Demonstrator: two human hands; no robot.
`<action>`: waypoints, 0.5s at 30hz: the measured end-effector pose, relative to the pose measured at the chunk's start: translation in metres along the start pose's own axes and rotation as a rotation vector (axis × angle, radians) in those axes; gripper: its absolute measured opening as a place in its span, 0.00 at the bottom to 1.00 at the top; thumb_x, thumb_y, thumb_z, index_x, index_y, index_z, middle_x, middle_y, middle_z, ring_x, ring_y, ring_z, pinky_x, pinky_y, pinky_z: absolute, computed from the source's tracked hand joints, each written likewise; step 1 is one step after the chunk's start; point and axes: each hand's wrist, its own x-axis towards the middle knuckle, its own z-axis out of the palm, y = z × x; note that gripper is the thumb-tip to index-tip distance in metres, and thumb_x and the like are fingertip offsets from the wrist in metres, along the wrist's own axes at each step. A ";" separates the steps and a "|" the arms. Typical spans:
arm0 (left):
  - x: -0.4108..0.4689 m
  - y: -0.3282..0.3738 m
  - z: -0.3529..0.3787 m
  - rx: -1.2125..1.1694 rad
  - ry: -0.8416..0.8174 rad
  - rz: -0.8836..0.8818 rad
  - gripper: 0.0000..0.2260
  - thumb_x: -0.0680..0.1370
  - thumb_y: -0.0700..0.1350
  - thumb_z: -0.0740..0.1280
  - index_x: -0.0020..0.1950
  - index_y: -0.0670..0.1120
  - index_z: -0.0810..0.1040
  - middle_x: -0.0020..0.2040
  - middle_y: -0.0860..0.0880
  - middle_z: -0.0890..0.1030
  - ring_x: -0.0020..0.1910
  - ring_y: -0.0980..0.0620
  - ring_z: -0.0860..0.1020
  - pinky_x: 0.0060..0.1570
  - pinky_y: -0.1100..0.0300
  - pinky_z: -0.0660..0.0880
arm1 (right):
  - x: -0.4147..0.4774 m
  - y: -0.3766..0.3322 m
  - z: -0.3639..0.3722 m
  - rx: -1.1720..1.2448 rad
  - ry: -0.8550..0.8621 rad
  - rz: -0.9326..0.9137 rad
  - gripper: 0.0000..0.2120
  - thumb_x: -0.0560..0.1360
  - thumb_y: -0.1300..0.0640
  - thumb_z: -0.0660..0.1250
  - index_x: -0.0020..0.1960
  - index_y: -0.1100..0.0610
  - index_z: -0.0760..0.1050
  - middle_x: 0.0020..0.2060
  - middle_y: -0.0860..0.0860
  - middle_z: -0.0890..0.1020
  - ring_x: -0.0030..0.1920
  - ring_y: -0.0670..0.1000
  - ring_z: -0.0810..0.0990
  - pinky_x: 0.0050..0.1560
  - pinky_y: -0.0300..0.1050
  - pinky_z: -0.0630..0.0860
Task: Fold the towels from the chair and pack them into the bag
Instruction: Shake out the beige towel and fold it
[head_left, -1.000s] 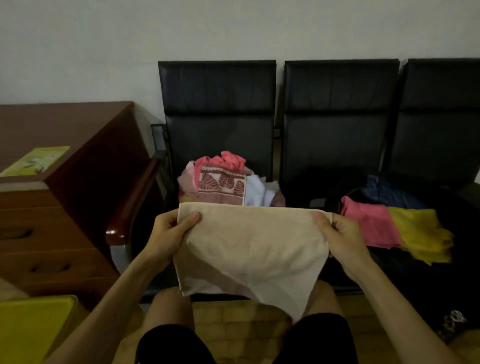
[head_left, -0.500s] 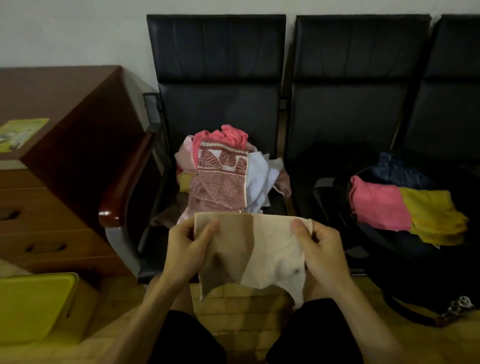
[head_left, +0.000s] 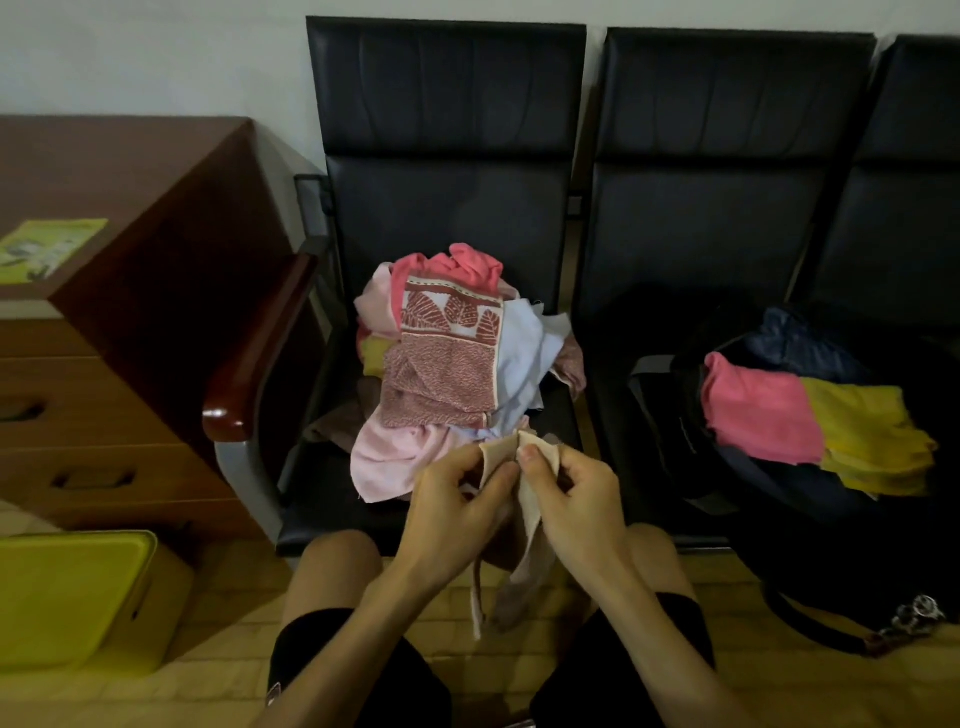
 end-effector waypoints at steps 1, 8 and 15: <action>0.000 -0.001 -0.001 0.004 -0.009 -0.004 0.06 0.81 0.48 0.68 0.53 0.51 0.84 0.42 0.50 0.85 0.43 0.50 0.83 0.44 0.46 0.80 | -0.002 -0.004 0.001 0.013 -0.019 -0.007 0.14 0.77 0.44 0.66 0.41 0.52 0.82 0.30 0.49 0.81 0.31 0.46 0.80 0.31 0.47 0.76; -0.002 0.002 -0.004 0.030 0.005 0.043 0.20 0.72 0.67 0.70 0.45 0.50 0.82 0.37 0.48 0.82 0.37 0.46 0.81 0.38 0.42 0.78 | -0.006 -0.010 0.000 0.131 -0.282 0.068 0.37 0.71 0.23 0.52 0.45 0.54 0.82 0.38 0.55 0.84 0.39 0.54 0.84 0.38 0.53 0.81; 0.004 0.000 -0.011 0.133 0.053 0.030 0.08 0.81 0.44 0.67 0.47 0.57 0.82 0.36 0.59 0.83 0.35 0.62 0.79 0.36 0.66 0.74 | -0.002 -0.004 -0.010 0.301 -0.275 0.093 0.28 0.74 0.31 0.54 0.53 0.50 0.81 0.40 0.50 0.85 0.40 0.50 0.84 0.35 0.41 0.78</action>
